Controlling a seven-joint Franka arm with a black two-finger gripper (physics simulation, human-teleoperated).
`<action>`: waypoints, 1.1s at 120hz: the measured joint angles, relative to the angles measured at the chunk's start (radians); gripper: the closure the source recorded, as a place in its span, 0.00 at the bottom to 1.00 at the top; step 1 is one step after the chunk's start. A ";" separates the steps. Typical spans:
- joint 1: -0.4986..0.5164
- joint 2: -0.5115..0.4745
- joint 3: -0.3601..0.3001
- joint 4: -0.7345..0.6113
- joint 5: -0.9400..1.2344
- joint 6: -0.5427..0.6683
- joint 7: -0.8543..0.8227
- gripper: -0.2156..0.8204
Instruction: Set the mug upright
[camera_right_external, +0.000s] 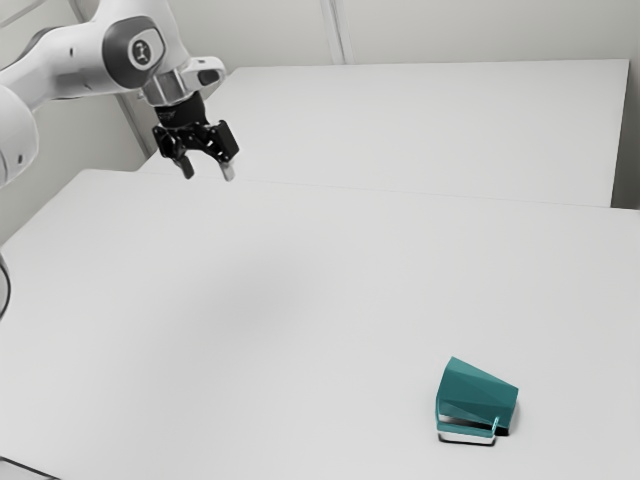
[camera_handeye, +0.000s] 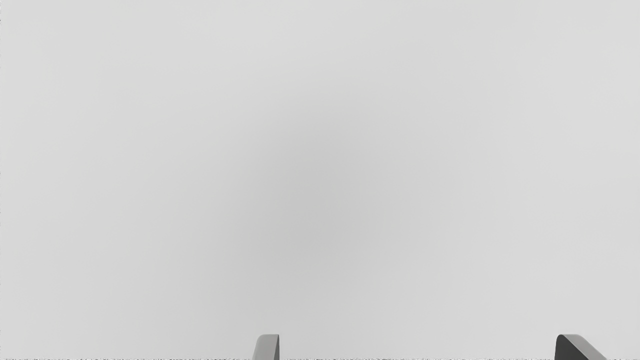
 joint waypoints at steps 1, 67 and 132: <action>0.000 0.000 0.000 0.000 0.000 -0.001 0.000 0.21; 0.002 -0.045 -0.128 -0.239 -0.255 0.116 0.008 0.21; -0.042 -0.088 -0.357 -0.580 -0.666 0.492 0.137 0.21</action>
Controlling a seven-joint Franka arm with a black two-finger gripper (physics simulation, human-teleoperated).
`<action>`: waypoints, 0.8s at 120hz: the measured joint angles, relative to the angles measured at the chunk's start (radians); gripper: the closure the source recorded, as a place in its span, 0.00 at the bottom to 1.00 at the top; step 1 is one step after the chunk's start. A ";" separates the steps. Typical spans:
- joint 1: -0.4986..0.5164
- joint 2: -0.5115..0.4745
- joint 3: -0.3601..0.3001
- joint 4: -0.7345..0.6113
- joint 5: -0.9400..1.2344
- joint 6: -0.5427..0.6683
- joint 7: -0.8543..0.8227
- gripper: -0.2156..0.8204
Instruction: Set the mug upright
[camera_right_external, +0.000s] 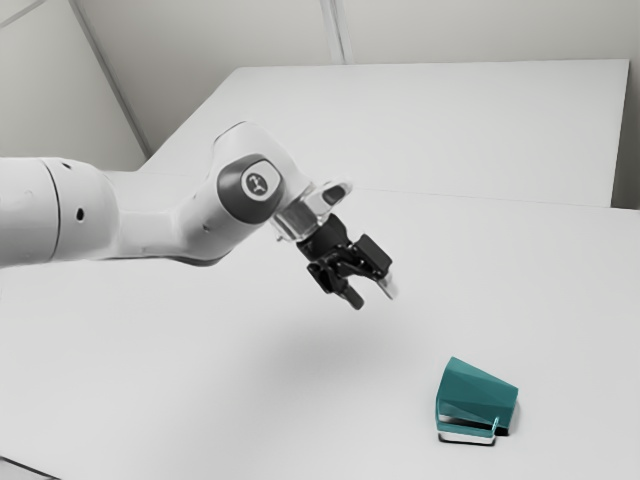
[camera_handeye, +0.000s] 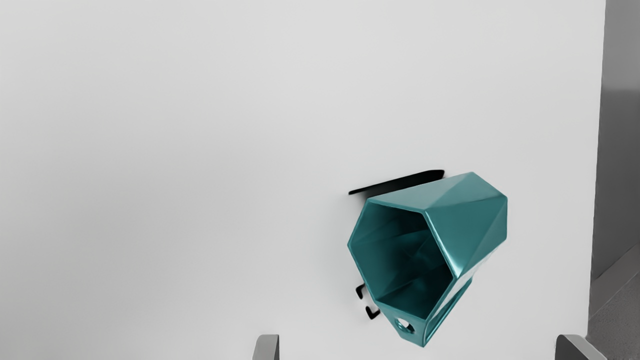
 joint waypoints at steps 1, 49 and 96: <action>-0.002 -0.006 -0.003 -0.008 -0.003 0.002 0.002 0.21; -0.018 0.111 -0.151 -0.074 -0.318 0.165 0.172 0.21; -0.043 0.217 -0.181 -0.066 -0.498 0.246 0.336 0.21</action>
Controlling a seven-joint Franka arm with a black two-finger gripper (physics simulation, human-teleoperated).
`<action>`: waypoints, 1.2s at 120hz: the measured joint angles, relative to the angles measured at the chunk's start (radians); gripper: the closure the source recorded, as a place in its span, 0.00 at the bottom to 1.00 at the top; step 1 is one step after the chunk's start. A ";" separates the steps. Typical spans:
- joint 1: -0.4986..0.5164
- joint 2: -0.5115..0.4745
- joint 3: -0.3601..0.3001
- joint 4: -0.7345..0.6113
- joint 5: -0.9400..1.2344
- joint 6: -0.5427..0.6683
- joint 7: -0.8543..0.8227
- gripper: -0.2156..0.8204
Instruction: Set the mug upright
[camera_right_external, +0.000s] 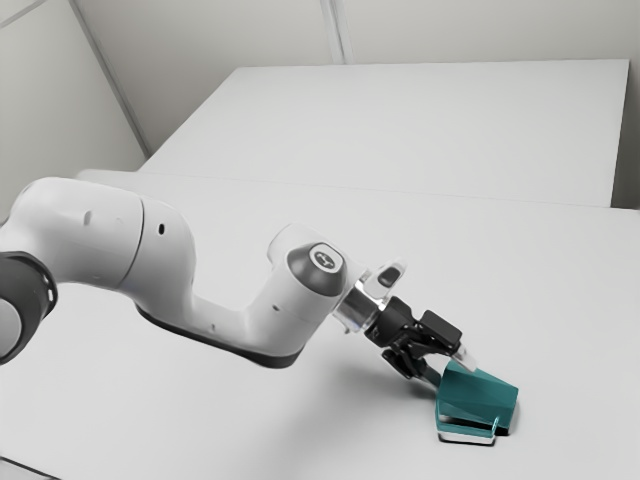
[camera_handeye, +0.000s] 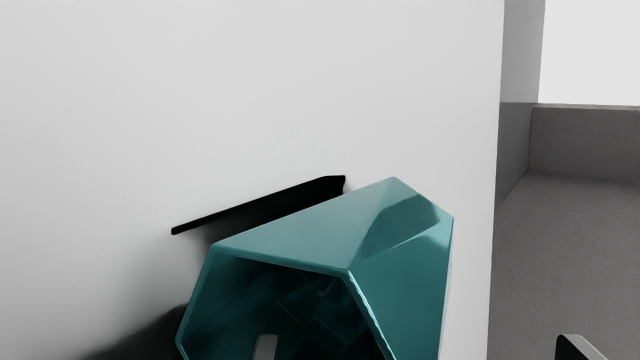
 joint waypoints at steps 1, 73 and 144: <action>0.000 0.000 0.000 0.000 -0.002 0.001 0.003 0.21; 0.002 -0.020 -0.051 0.013 -0.046 -0.006 0.133 0.90; 0.005 -0.351 0.053 0.021 0.394 -0.106 0.026 0.96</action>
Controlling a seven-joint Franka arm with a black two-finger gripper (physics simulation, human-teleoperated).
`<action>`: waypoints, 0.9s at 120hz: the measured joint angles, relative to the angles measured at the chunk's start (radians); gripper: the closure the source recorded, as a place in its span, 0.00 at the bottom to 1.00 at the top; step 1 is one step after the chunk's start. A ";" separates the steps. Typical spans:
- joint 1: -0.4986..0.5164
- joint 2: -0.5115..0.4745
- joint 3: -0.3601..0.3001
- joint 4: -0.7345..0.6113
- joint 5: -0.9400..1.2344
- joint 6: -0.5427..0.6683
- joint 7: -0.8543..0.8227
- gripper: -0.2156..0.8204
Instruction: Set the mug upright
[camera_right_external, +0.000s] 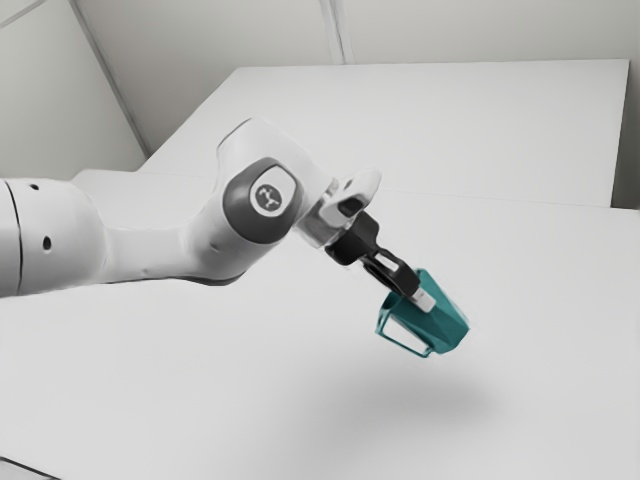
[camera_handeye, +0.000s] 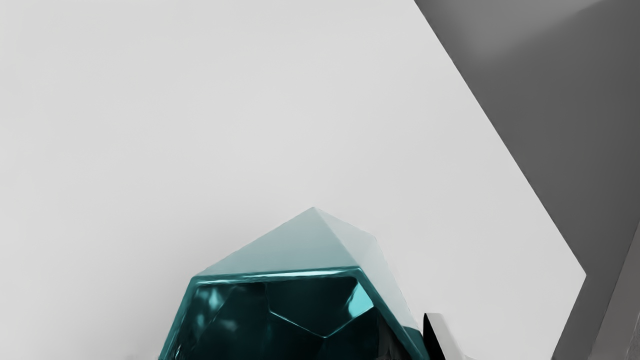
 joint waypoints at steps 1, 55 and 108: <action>-0.003 -0.003 0.008 0.004 0.021 -0.006 -0.006 0.96; 0.099 -0.027 0.184 0.033 0.687 -0.170 -0.298 0.96; 0.141 0.052 0.225 -0.070 0.828 -0.052 -0.465 0.96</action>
